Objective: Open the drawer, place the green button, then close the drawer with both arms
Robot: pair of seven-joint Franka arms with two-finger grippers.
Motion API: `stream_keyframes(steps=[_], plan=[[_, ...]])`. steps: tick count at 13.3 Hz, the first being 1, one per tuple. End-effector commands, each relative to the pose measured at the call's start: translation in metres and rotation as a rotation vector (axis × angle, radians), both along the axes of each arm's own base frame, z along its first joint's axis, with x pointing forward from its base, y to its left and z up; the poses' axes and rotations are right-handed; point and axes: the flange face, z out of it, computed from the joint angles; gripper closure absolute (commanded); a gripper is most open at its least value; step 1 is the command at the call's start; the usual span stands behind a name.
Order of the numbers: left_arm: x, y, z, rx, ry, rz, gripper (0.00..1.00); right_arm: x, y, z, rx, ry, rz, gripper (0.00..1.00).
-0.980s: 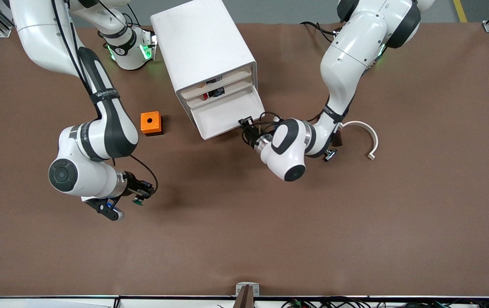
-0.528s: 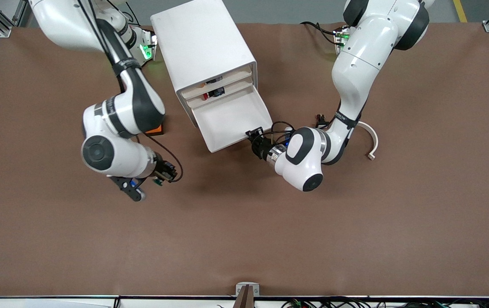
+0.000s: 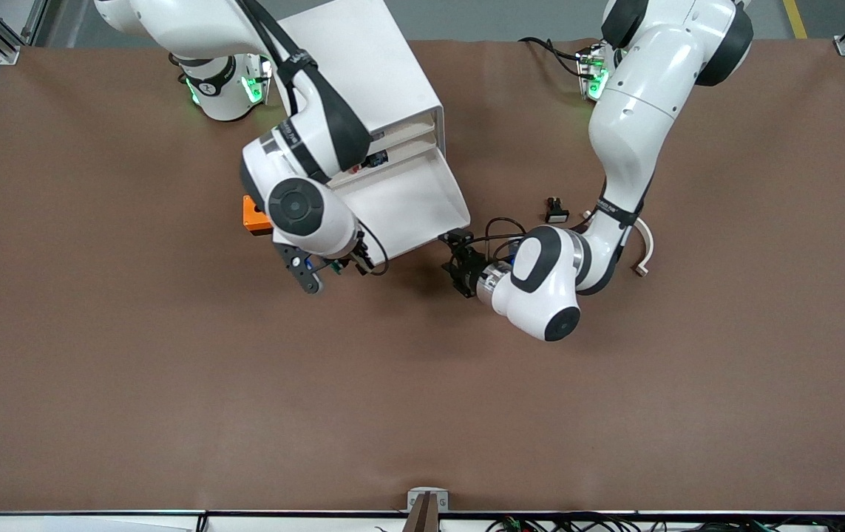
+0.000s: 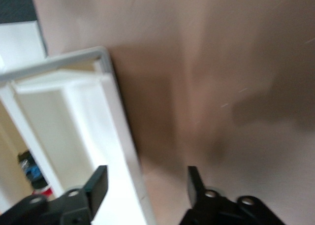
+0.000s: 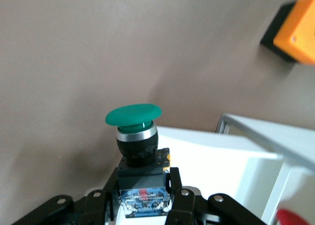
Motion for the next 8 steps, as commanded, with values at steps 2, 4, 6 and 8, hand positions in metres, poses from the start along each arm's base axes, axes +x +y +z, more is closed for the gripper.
stream_keyframes(steps=[2,4,6,8], plan=[[0.03,0.04,0.037,0.111,-0.169,-0.102,0.01,-0.041,0.031,-0.021,-0.015,-0.018,-0.097,0.98],[0.048,0.07,0.057,0.132,-0.266,-0.17,0.01,-0.054,0.045,-0.034,-0.013,-0.046,-0.149,0.96],[0.062,0.094,0.089,0.087,-0.361,-0.235,0.01,-0.064,0.057,-0.041,-0.014,-0.061,-0.192,0.91],[0.07,0.114,0.116,0.096,-0.473,-0.372,0.01,-0.074,0.065,-0.052,-0.002,-0.085,-0.222,0.85]])
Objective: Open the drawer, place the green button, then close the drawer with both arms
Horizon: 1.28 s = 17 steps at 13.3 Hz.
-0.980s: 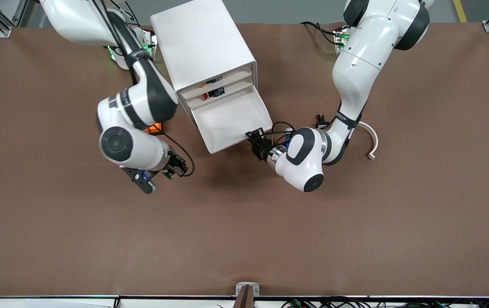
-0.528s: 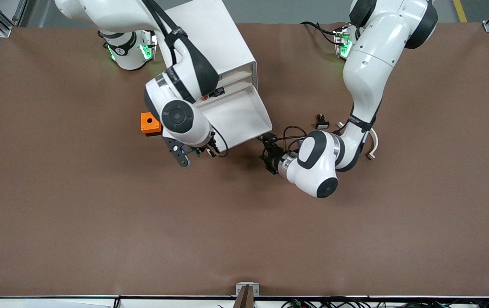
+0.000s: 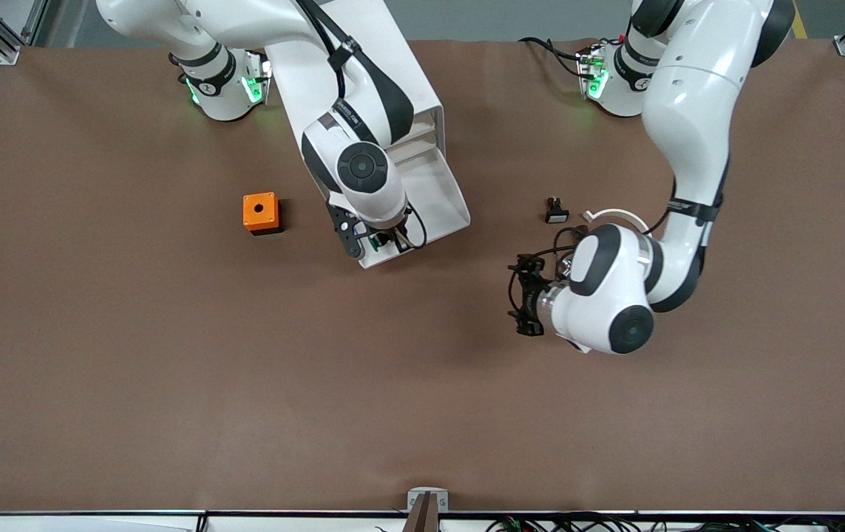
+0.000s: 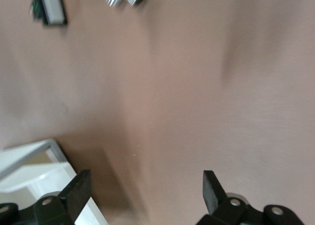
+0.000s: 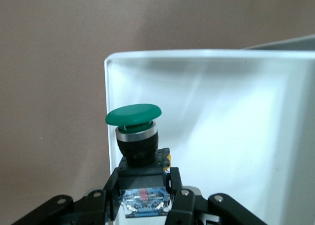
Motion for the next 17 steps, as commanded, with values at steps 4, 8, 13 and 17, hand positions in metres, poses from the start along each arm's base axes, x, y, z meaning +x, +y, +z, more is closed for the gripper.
stream_keyframes(steps=[4,8,13,17], plan=[[0.002,0.024,0.057,0.067,-0.209,-0.405,0.0,-0.015,0.01,-0.007,0.031,-0.045,-0.068,0.68],[0.003,0.033,0.082,0.015,-0.301,-0.697,0.0,-0.025,0.02,-0.012,0.023,-0.042,-0.06,0.35],[0.002,0.053,0.087,-0.05,-0.34,-0.882,0.02,0.016,-0.012,0.015,0.027,-0.107,-0.036,0.0],[-0.006,0.029,0.056,-0.105,-0.346,-0.981,0.01,0.083,-0.089,0.067,0.065,-0.153,0.111,0.0]])
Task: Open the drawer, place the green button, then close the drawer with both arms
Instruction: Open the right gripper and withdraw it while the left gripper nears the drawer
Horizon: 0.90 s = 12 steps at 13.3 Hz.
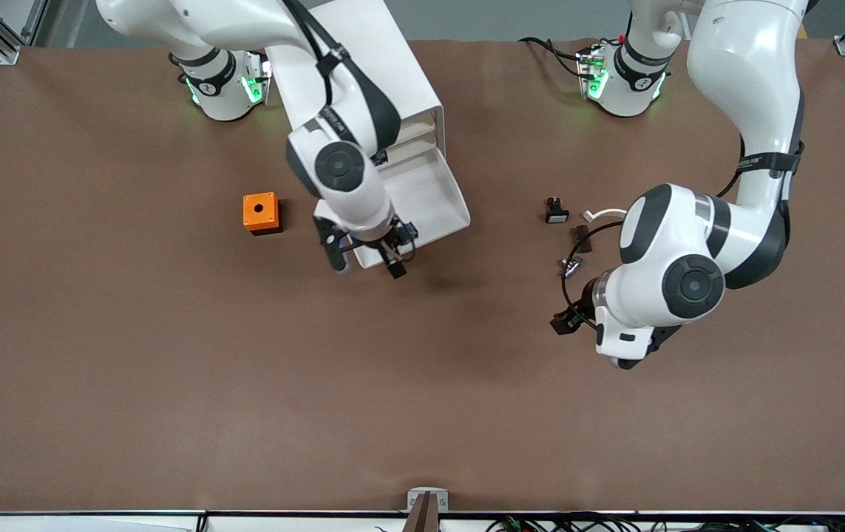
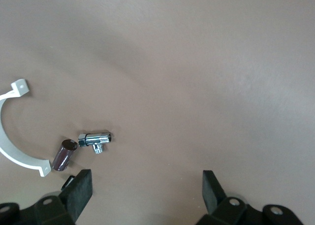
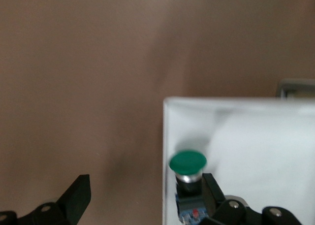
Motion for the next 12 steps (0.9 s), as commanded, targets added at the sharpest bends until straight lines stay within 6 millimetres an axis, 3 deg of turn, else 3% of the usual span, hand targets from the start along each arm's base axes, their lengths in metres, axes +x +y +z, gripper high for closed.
stream_keyframes(steps=[1,4,7,9,12], plan=[[-0.014,-0.03,-0.019,-0.013,0.005,-0.072,0.01,0.039,-0.061,0.046,0.007,-0.014,0.099,0.0],[-0.03,-0.064,-0.047,-0.038,0.053,-0.129,0.01,0.071,-0.127,0.078,0.028,-0.065,0.177,0.0],[-0.04,-0.104,-0.081,-0.133,0.054,-0.13,0.0,0.076,-0.166,0.108,0.024,-0.095,0.401,0.0],[-0.066,-0.147,-0.091,-0.128,0.067,-0.176,0.0,0.088,-0.204,0.125,0.025,-0.123,0.471,0.0],[-0.081,-0.175,-0.11,-0.195,0.121,-0.067,0.0,0.098,-0.256,0.152,0.022,-0.115,0.524,0.0]])
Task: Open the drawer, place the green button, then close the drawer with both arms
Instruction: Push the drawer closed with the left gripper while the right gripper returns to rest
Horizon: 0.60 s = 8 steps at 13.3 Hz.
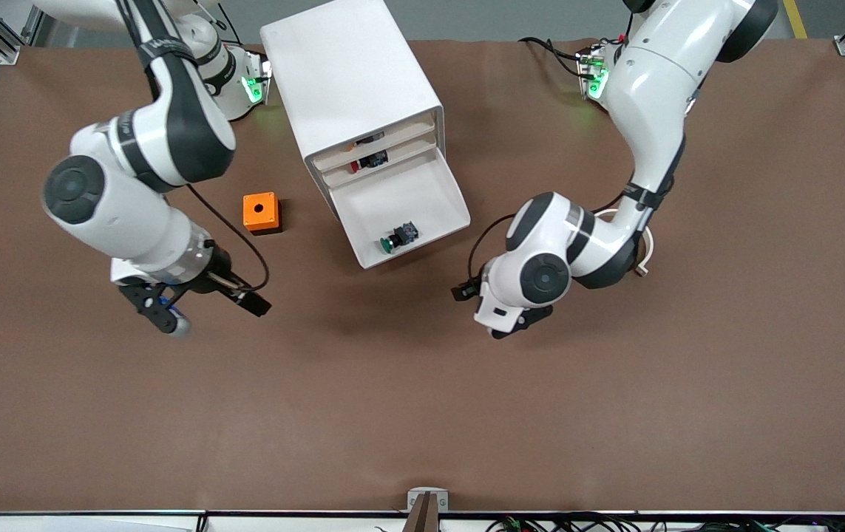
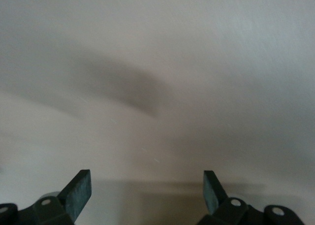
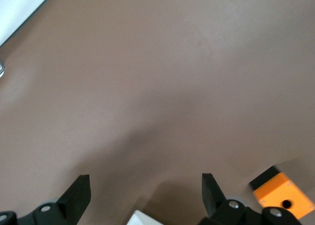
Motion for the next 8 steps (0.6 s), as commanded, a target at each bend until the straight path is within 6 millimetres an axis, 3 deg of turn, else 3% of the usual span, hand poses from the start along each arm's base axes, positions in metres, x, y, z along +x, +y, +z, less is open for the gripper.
stream_keyframes(steps=[1,3,7,8], plan=[[-0.022,-0.028,-0.011,-0.027,0.05,0.03,0.0,0.003,-0.047,0.032,0.0,-0.023,0.059,0.0],[-0.059,-0.061,-0.023,0.011,0.083,0.011,0.0,-0.004,-0.073,0.054,-0.005,-0.049,0.168,0.0],[-0.092,-0.085,-0.032,0.036,0.109,-0.035,0.0,-0.019,-0.141,0.094,-0.012,-0.067,0.233,0.0],[-0.102,-0.091,-0.033,0.044,0.117,-0.051,0.0,-0.025,-0.15,0.104,-0.016,-0.075,0.277,0.0]])
